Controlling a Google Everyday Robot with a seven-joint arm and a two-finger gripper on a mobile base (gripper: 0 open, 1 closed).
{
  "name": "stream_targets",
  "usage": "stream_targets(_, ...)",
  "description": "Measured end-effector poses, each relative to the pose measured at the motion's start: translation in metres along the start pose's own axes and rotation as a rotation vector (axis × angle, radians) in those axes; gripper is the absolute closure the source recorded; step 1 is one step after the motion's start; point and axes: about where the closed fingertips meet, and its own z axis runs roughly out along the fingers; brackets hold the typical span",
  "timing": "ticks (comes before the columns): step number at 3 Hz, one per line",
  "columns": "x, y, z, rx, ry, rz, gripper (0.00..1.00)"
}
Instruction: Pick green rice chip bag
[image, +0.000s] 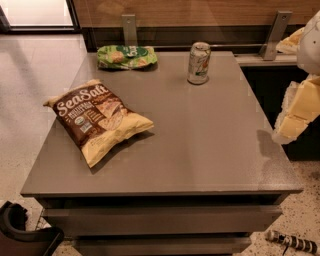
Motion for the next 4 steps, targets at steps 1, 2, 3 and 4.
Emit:
stream_targets(1, -0.039, -0.041, 0.017, 0.081, -0.171, 0.013, 0.00)
stream_targets(2, -0.087, -0.093, 0.019, 0.186, -0.342, -0.002, 0.00)
stream_targets(3, -0.139, -0.130, 0.019, 0.234, -0.453, -0.038, 0.00)
stream_targets(4, -0.211, -0.150, 0.031, 0.219, -0.536, -0.083, 0.00)
